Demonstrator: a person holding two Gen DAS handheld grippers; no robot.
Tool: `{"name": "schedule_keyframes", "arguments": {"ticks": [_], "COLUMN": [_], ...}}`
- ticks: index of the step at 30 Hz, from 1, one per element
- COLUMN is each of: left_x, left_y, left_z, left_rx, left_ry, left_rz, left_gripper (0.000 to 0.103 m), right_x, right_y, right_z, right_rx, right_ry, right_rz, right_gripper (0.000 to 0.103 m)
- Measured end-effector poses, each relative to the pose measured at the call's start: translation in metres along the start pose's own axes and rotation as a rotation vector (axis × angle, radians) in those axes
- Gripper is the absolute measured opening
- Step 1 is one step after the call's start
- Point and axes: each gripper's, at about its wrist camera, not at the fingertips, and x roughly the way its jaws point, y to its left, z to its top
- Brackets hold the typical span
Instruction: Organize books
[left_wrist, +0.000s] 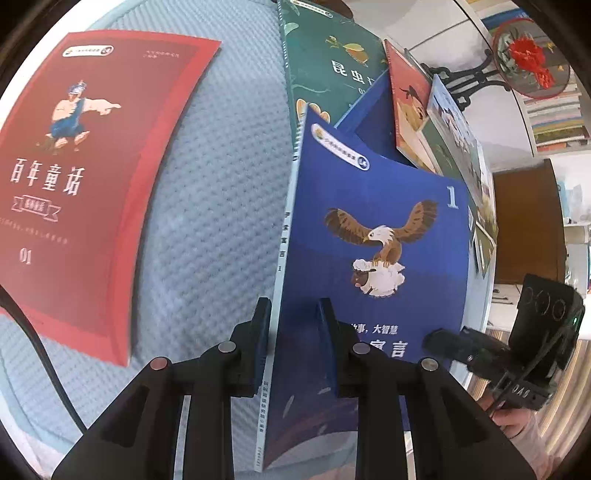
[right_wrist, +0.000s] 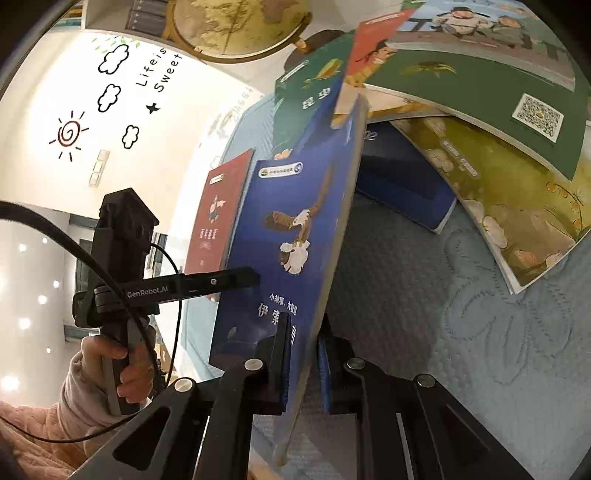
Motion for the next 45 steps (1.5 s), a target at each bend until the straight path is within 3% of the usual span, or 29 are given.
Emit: {"name": "schedule_keyframes", "arguments": {"ticks": [8,18,33,45], "left_x": [-0.024,-0.076,-0.124,-0.117], "left_y": [-0.001,0.013,0.1,0.159], "left_z": [0.0,0.022,0.041,0.048], "left_rx": [0.025,0.051,-0.038,-0.113], "left_ry": [-0.021,-0.125,-0.22,-0.243], "left_rz": [-0.005,-0.015,0.014,0.018], "left_gripper": [0.022,0.022,0.022,0.022], "right_x": [-0.005,0.003,0.072,0.136], "right_y": [0.02,0.066,0.129,0.142], "right_z": [0.008,0.025,0.055,0.058], "right_rx": [-0.04,-0.097,-0.181,-0.19], "right_ry": [-0.022,-0.07,-0.039,0.05], "right_rz": [0.0,0.029,0.07,0.032], "right_gripper": [0.014,0.014,0.014,0.014]}}
